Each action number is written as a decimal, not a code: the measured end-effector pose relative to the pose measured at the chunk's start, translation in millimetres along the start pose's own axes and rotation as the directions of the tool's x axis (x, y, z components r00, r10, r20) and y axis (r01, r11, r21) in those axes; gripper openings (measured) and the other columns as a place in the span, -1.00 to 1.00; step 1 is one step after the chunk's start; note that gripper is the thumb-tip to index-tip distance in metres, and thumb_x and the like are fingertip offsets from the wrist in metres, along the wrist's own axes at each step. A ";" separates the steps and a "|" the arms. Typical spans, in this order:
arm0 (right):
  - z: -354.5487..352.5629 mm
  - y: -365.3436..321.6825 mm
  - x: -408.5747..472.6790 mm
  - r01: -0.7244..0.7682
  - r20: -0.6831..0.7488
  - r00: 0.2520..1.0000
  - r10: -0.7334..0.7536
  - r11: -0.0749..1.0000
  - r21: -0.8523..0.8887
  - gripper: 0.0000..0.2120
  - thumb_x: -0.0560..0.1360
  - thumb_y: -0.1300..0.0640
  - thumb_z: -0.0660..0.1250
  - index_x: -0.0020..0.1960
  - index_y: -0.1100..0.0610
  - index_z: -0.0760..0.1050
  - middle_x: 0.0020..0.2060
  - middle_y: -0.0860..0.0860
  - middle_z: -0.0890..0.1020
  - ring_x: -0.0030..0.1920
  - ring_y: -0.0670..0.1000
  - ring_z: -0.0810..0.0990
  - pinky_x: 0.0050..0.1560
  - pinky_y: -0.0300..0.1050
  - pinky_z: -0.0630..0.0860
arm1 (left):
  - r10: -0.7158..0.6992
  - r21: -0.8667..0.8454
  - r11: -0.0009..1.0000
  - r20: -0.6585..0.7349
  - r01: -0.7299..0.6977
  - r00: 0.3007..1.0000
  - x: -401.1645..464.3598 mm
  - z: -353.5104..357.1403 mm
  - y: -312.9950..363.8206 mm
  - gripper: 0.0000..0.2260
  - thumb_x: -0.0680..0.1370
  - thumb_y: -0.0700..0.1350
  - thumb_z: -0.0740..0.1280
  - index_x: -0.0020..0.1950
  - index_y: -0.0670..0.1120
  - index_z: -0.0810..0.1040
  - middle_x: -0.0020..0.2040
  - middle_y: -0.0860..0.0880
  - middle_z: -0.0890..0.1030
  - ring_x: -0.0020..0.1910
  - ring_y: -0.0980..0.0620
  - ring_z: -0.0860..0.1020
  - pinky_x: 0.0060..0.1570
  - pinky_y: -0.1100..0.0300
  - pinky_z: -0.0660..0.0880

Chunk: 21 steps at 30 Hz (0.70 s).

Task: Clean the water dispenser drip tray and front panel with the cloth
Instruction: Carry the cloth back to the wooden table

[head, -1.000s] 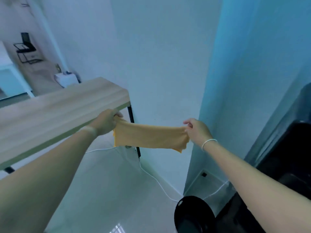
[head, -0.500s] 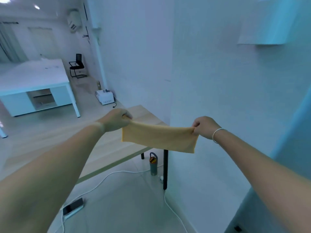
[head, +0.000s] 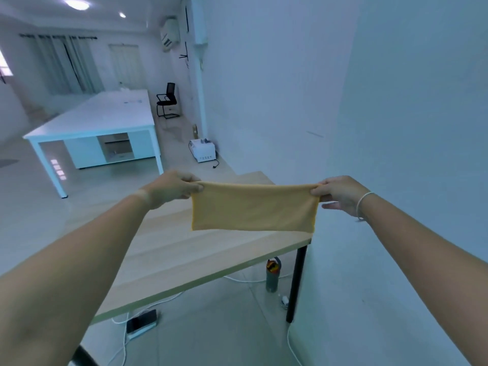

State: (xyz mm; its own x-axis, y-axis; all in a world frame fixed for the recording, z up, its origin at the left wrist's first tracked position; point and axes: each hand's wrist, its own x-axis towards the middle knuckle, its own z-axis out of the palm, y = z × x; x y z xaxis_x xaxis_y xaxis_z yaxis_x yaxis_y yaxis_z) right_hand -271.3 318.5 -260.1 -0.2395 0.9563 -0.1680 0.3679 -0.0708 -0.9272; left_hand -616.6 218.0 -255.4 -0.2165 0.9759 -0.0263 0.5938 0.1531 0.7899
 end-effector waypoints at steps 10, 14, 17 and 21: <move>92.0 -13.0 154.7 -0.186 0.072 0.983 0.171 0.923 0.338 -0.92 0.47 0.36 0.28 -0.03 0.30 0.46 -0.28 0.13 0.52 -0.31 0.07 0.54 -0.17 0.00 0.56 | -0.333 -0.508 0.834 -0.150 0.216 0.931 136.3 18.7 -21.4 -0.87 0.49 -0.28 0.37 -0.22 -0.18 0.46 -0.48 -0.06 0.40 -0.66 0.14 0.39 -0.58 0.35 0.43; 135.7 -37.5 190.1 -0.142 0.128 0.987 0.099 0.912 0.386 -0.91 0.47 0.32 0.30 -0.20 0.22 0.45 -0.30 0.12 0.54 -0.34 0.06 0.55 -0.46 -0.17 0.58 | -0.326 -0.585 0.779 -0.068 0.227 0.943 180.3 38.4 -8.4 -0.94 0.48 -0.27 0.37 -0.17 -0.22 0.52 -0.45 -0.07 0.52 -0.61 0.09 0.51 -0.52 0.28 0.51; 159.5 -51.6 205.4 -0.119 0.168 0.985 0.045 0.879 0.463 -0.96 0.48 0.32 0.29 -0.14 0.24 0.45 -0.32 0.13 0.54 -0.34 0.08 0.55 -0.45 -0.19 0.59 | -0.257 -0.612 0.759 0.035 0.224 0.966 206.5 50.5 -1.3 -0.95 0.50 -0.25 0.34 -0.14 -0.23 0.54 -0.42 -0.08 0.60 -0.50 0.03 0.59 -0.38 0.20 0.61; 174.4 -59.8 224.8 -0.096 0.133 0.990 0.034 0.868 0.487 -0.92 0.49 0.29 0.30 -0.03 0.28 0.49 -0.32 0.13 0.57 -0.35 0.05 0.57 -0.42 -0.21 0.59 | -0.198 -0.619 0.754 0.104 0.219 0.975 236.6 57.1 -1.5 -0.84 0.56 -0.21 0.23 -0.19 -0.20 0.53 -0.36 -0.08 0.61 -0.38 -0.02 0.60 -0.35 0.18 0.60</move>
State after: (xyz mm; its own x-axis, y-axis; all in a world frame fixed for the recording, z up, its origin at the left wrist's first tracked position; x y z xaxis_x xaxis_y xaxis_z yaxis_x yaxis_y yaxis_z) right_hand -503.9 488.1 -300.9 -0.3444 0.9069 -0.2428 -0.0950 -0.2910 -0.9520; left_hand -624.5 457.5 -297.8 -0.2480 0.9372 -0.2455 -0.0793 0.2329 0.9693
